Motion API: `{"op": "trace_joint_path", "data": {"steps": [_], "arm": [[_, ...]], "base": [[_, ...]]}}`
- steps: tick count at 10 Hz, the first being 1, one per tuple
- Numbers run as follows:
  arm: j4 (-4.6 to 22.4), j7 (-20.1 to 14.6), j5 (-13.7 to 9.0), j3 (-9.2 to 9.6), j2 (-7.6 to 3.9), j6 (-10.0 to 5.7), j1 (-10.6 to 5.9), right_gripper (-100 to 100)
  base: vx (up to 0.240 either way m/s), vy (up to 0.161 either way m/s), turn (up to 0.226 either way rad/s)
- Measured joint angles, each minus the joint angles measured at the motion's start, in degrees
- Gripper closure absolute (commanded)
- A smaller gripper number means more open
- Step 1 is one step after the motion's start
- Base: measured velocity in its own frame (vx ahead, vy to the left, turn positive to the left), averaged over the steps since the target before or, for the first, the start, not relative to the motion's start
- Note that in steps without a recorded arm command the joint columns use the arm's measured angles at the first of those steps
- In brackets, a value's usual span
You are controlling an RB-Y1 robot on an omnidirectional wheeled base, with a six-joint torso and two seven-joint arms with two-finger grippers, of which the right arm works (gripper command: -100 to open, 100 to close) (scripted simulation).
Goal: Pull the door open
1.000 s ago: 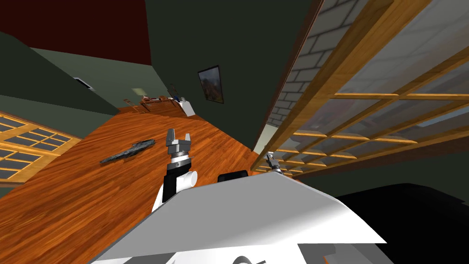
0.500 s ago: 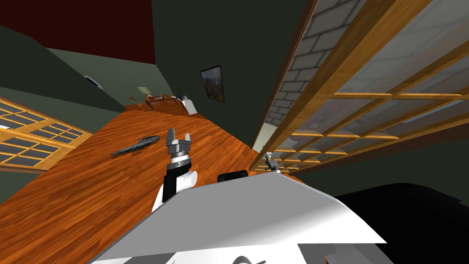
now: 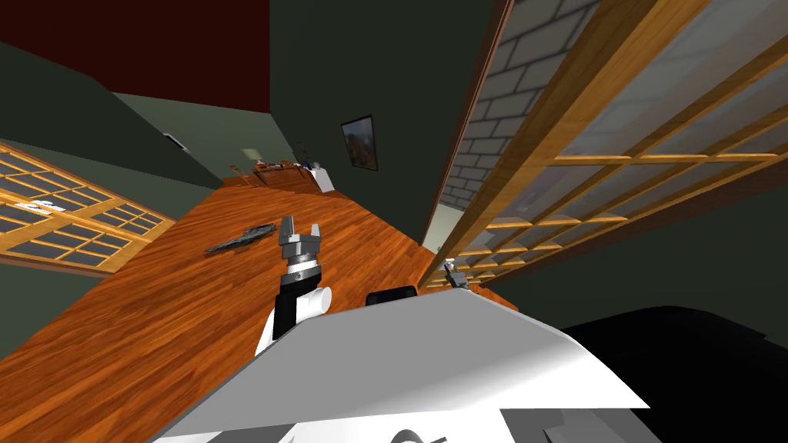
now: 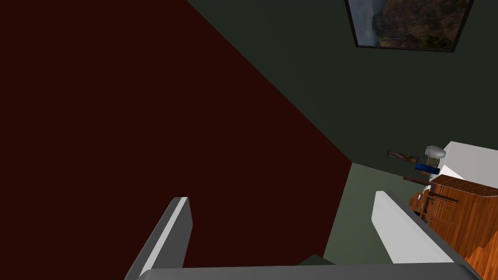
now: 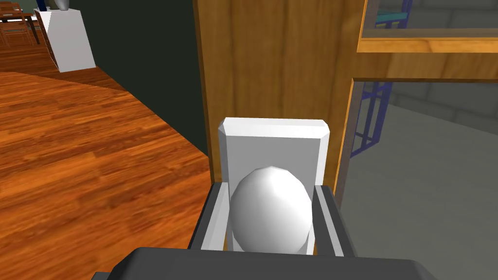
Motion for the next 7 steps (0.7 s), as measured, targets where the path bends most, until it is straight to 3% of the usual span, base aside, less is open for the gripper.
{"op": "trace_joint_path", "data": {"steps": [2, 7], "arm": [[0.39, -0.25, 0.17, 0.31, -0.15, -0.35, 0.0, 100], [2.95, -2.21, 0.95, 1.75, -1.07, -3.14, -0.63, 100]], "base": [[-0.173, -0.022, 0.141], [-0.205, -0.046, 0.133]]}}
